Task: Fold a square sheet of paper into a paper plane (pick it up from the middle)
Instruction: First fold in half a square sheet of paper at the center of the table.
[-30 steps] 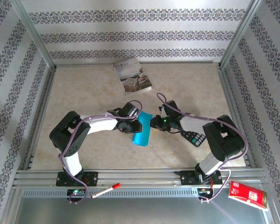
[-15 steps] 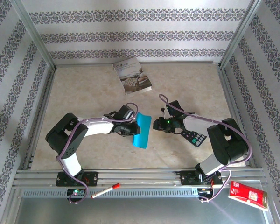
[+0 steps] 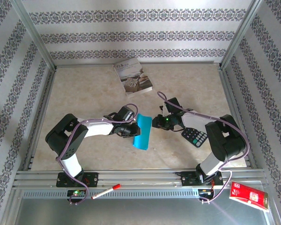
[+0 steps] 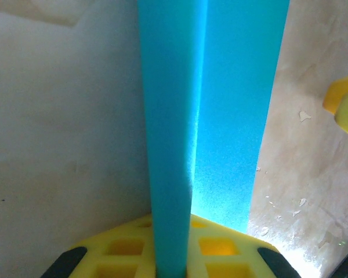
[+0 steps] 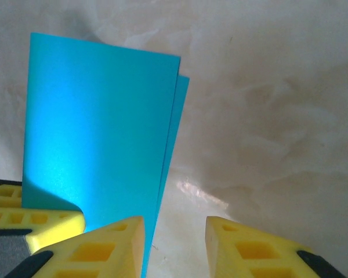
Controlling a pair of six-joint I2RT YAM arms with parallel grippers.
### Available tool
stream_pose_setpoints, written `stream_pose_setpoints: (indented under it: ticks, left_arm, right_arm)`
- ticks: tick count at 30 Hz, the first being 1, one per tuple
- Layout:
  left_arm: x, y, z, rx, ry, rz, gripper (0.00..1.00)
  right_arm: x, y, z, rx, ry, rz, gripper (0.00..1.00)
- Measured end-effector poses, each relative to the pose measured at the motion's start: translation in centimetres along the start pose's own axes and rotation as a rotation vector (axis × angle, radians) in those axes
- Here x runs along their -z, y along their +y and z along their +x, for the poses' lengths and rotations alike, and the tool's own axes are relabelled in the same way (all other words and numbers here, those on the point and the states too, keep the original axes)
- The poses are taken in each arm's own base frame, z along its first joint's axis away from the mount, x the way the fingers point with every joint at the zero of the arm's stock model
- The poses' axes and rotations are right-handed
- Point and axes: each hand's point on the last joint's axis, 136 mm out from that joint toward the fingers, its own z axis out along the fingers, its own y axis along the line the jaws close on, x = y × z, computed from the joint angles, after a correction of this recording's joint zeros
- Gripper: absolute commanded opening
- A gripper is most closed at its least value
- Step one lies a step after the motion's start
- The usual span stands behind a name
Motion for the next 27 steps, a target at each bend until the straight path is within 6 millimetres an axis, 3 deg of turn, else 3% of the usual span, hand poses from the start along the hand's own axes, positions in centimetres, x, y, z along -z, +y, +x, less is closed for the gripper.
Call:
stream_pose_setpoints:
  ticks: [15, 27]
  left_arm:
    - [0.1, 0.1, 0.2, -0.028, 0.011, -0.012, 0.13]
    - [0.1, 0.2, 0.3, -0.046, 0.019, -0.019, 0.13]
  right_arm:
    - [-2.0, 0.8, -2.8, -0.013, -0.009, -0.015, 0.30]
    - [-2.8, 0.8, -3.2, -0.019, -0.004, -0.012, 0.27]
